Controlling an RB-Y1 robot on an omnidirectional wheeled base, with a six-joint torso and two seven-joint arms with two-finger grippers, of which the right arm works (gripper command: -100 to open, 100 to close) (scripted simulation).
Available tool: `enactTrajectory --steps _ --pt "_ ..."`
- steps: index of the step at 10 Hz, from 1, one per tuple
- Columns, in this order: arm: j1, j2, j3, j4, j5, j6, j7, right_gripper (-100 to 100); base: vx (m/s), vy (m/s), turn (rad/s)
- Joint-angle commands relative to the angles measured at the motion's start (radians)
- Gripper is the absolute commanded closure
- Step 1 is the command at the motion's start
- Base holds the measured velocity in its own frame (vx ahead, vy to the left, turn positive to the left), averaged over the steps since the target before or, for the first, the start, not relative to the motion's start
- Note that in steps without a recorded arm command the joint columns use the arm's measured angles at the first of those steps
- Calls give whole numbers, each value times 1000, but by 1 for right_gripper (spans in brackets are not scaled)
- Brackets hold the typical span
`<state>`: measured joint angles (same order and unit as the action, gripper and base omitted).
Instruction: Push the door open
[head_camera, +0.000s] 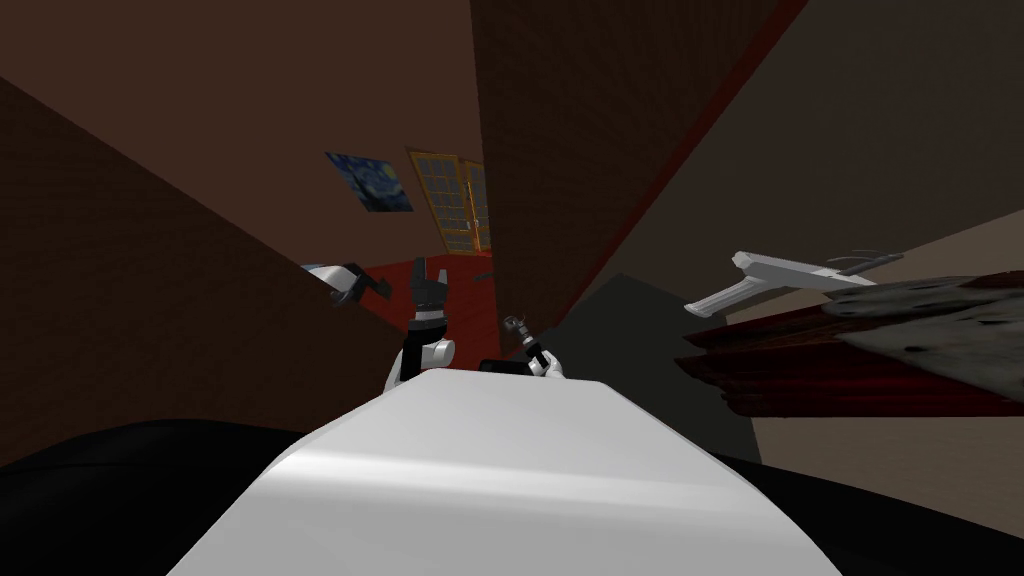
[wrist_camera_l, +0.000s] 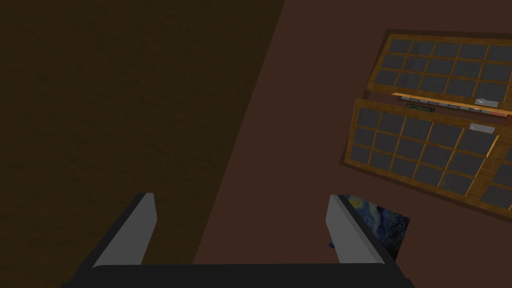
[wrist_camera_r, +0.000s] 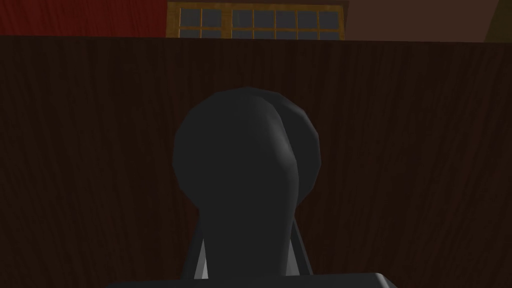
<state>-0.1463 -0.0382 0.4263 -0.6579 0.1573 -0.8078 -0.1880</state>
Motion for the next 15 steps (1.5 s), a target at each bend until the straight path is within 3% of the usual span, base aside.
enactTrajectory --steps 1,4,5,8,15 --pt "-10 -8 -25 -1 -12 -1 10 100 151 162 -45" --pt "-11 -14 -49 1 -23 0 20 100 123 152 -49" --pt "-11 -18 -74 4 -35 2 32 100 147 139 -86" --pt "-12 -20 -110 8 -52 5 48 100 146 169 -62" --pt "-15 -5 -203 18 -97 12 90 100 131 160 -65"
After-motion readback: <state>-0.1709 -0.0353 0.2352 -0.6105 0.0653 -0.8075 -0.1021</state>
